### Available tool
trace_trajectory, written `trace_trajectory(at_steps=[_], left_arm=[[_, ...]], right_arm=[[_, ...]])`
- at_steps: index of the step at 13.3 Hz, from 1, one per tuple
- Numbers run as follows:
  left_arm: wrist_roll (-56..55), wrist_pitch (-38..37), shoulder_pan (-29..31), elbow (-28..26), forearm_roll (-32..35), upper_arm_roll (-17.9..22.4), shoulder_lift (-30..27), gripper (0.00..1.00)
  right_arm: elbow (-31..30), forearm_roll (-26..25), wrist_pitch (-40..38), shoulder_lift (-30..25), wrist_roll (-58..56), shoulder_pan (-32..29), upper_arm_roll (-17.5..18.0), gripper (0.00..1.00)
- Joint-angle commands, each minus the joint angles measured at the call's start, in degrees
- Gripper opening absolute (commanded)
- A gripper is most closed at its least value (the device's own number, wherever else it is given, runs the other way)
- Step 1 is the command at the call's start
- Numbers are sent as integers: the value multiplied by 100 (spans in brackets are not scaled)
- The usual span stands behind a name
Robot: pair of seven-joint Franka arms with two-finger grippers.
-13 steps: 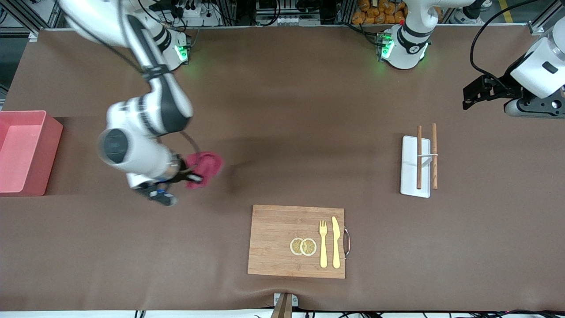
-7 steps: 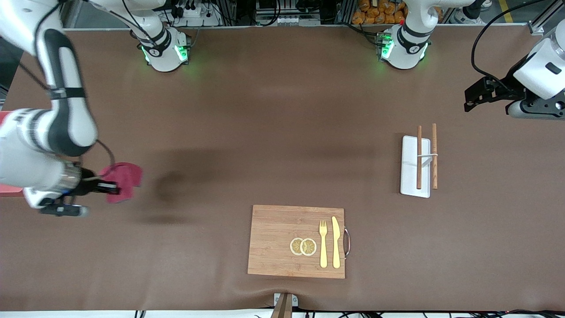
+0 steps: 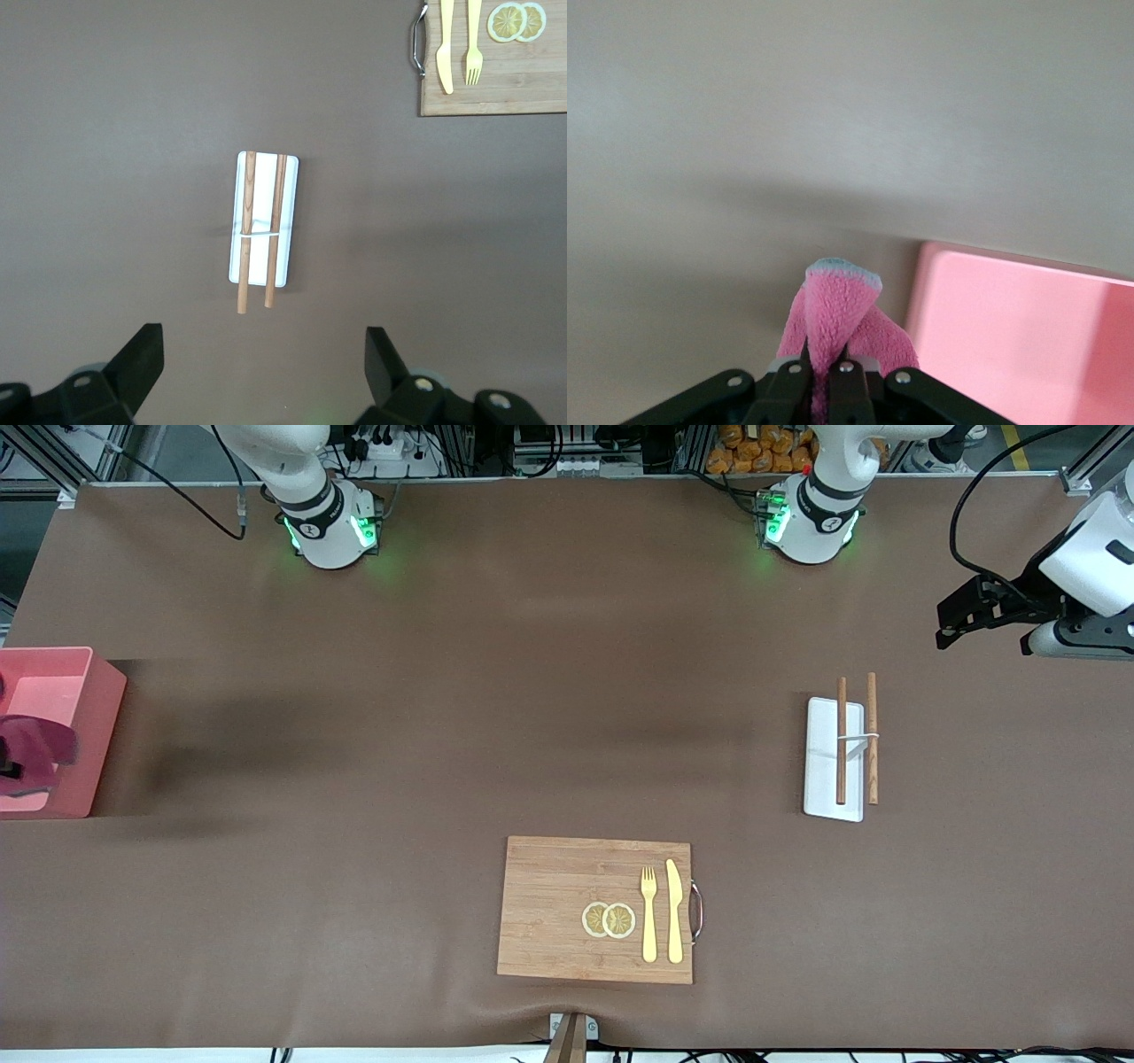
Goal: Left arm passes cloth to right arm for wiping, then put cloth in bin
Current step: 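Lower the cloth into the pink bin and open the right gripper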
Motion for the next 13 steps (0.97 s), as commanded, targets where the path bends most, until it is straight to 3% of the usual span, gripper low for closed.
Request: trace_trajectory(at_steps=[1,6,7,8,9,10,13], left_arm=[[-70,-5,17,123,-38,-6,65,100],[-79,21,-1,132,67,-6,135,100],[-79,21,-18,132,120,-14,135,100],[-79,30,-27,132,164,-23,135,100],[-79,30,-27,132,173,-23,135,100],[-79,21,-27,132,173,-23,144,100],[-79,21,-36,132,173,-23,144,100]], right_arm=[[654,-143,62,709,-826,-602,150,0],[735,111,1229,1729,-2182,-1175,176,0],[709,164,1310,1818,-2175,-1184,176,5],[709,208,1319,1923,-2157,-1193,176,62],[709,409,1354,2064,-2192,-1280,176,100],[709,611,1381,2108,-2253,-1333,176,100],[770,605,1119,1978,-2482,-1273,185,100]])
